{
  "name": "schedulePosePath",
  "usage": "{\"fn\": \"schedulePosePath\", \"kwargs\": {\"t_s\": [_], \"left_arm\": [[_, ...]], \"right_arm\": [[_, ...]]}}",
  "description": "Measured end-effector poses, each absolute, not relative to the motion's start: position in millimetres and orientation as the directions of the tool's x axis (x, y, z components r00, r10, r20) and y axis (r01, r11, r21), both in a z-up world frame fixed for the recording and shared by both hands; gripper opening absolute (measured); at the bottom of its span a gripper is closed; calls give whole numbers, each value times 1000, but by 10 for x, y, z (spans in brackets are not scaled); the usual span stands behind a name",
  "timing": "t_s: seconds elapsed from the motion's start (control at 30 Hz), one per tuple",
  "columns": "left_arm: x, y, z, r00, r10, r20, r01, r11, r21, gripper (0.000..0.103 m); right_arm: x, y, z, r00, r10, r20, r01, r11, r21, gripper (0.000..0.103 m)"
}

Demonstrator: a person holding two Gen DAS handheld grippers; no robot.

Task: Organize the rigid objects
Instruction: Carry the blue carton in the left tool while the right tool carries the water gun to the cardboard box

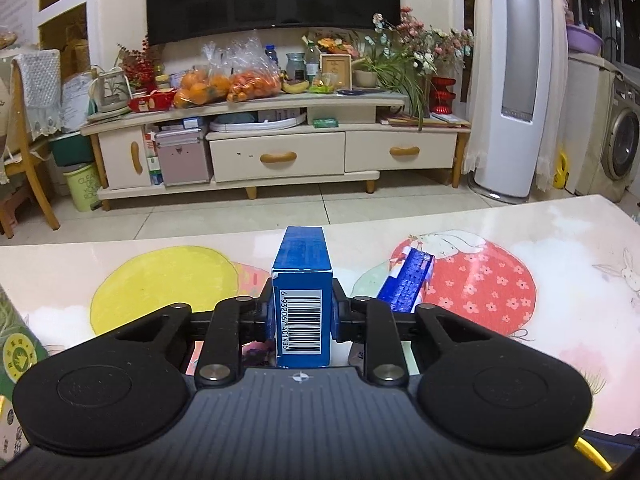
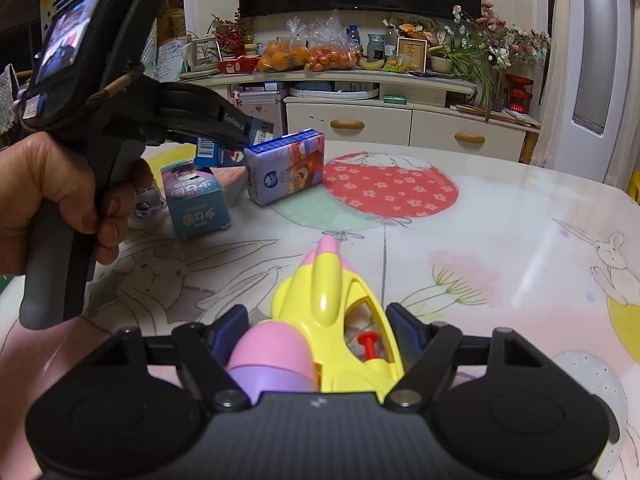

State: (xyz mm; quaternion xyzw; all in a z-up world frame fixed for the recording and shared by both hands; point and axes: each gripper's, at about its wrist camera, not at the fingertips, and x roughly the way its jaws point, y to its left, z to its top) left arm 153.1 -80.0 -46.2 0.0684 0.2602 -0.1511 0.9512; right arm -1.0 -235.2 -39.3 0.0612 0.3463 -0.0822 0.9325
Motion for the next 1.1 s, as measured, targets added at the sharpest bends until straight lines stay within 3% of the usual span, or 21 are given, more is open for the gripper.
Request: {"fn": "schedulePosePath", "kwargs": {"t_s": [1.1], "left_arm": [[475,-392,58,881,-197,-431,248,967,64,28]], "right_arm": [[-161,-2264,-305,768,-143,-624,222,974,49,75]]}}
